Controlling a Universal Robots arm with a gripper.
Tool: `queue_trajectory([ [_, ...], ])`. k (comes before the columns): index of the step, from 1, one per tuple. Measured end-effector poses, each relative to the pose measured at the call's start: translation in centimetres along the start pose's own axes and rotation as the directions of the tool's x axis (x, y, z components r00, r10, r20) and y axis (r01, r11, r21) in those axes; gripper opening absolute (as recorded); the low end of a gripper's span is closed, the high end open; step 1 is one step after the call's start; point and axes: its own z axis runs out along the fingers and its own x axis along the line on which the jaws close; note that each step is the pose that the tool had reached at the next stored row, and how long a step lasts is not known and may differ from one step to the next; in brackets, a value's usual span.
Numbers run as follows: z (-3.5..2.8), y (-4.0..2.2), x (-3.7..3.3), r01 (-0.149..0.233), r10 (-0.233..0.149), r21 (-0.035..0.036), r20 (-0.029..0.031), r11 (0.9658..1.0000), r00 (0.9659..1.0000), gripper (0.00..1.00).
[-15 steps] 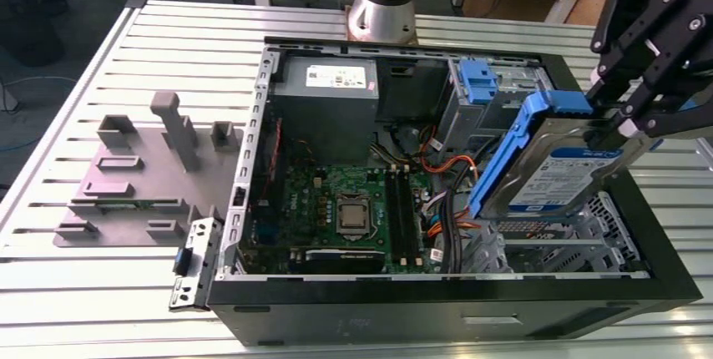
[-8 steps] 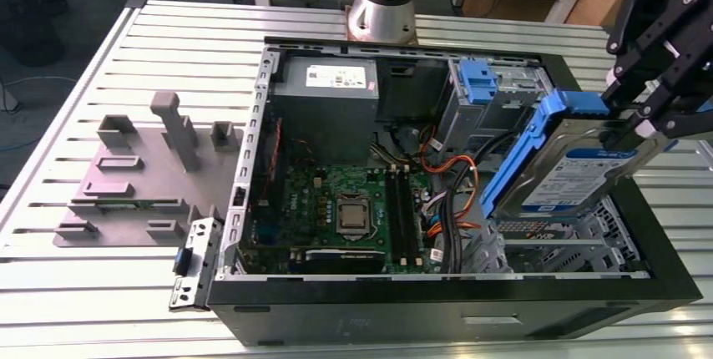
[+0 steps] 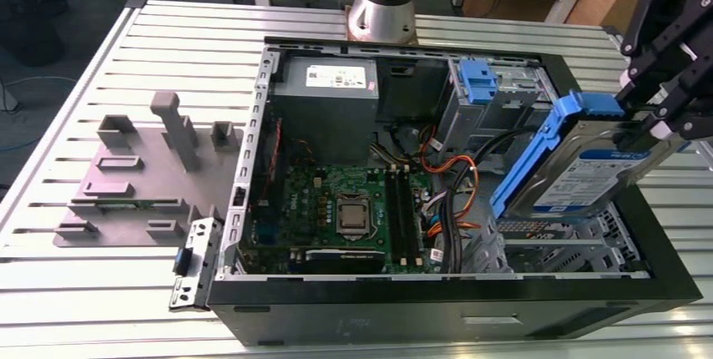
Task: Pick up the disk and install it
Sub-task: 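Pick up the disk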
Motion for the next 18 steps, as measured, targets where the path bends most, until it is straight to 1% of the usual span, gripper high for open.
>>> queue_trajectory([
  [2, 0.0, -0.24, 0.05, 0.0, 0.0, 0.0, 0.0, 1.0, 1.0, 0.35],
  [5, 0.01, -0.39, 0.22, -0.001, 0.001, 0.0, -0.0001, 1.0, 1.0, 0.35],
  [11, 0.08, -0.46, 0.56, -0.005, 0.005, 0.0002, -0.0001, 1.0, 1.0, 0.35],
  [15, 0.17, -0.47, 0.64, -0.026, 0.026, 0.0009, 0.0003, 0.9996, 0.9997, 0.35],
  [18, 0.21, -0.47, 0.64, -0.03, 0.03, 0.001, 0.0005, 0.9996, 0.9996, 0.35],
])
